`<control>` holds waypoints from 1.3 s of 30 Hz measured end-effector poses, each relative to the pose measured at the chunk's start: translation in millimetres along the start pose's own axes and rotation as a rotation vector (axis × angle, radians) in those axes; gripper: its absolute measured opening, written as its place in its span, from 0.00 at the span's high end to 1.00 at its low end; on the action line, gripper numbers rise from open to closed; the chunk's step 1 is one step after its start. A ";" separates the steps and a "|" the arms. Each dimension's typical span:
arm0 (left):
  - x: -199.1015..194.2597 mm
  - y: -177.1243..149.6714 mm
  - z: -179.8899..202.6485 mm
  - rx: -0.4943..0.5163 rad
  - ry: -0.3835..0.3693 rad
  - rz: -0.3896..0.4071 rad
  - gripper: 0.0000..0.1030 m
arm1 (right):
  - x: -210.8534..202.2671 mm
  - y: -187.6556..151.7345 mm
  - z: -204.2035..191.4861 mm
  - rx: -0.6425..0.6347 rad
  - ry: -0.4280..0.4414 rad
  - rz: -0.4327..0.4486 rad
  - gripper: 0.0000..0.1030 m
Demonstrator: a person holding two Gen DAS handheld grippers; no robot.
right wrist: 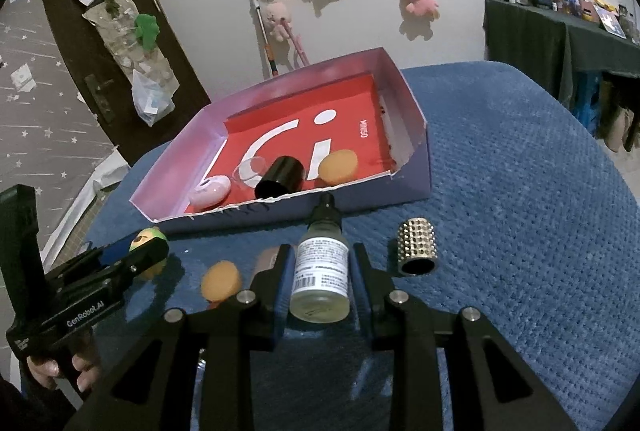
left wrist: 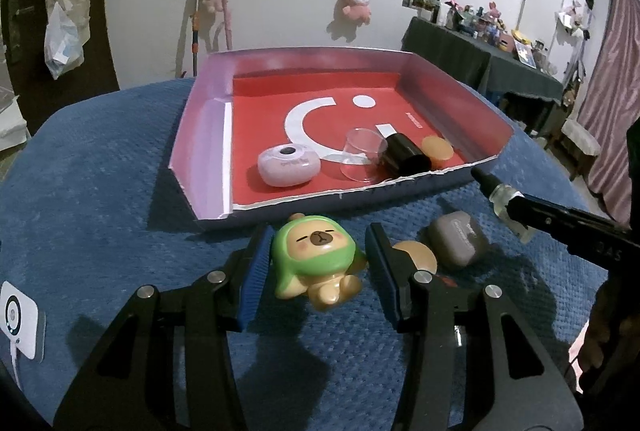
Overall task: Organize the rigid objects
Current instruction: 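Carry the bottle and green figure with both tools into the red box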
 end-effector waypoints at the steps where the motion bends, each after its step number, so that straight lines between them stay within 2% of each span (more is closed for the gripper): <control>1: -0.8 -0.1 -0.7 0.000 0.000 0.001 0.56 | 0.2 -0.2 -0.6 -0.002 0.002 -0.002 0.70; 18: -20.7 10.8 -12.3 -0.022 0.003 0.048 0.56 | -15.1 2.9 -5.6 -0.008 0.029 0.035 0.70; 28: -25.3 21.1 -12.7 -0.016 0.002 0.066 0.56 | -25.2 16.7 -10.8 -0.027 0.048 0.073 0.70; 31: -23.6 28.8 -11.9 -0.012 -0.007 0.068 0.61 | -25.4 25.1 -12.2 -0.030 0.059 0.082 0.70; 39: 11.1 55.4 -4.4 0.000 -0.075 0.018 0.63 | -4.8 58.2 -10.9 -0.049 0.056 0.093 0.70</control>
Point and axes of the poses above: each gripper's, at about its wrist camera, not at the fingertips, and x roughly the way its jaws point, z to its right, y to its top, the point moved 4 cm from there along x, roughly the way its jaws point, and after that the axes turned 2 degrees about -x, right-handed, at the moved point
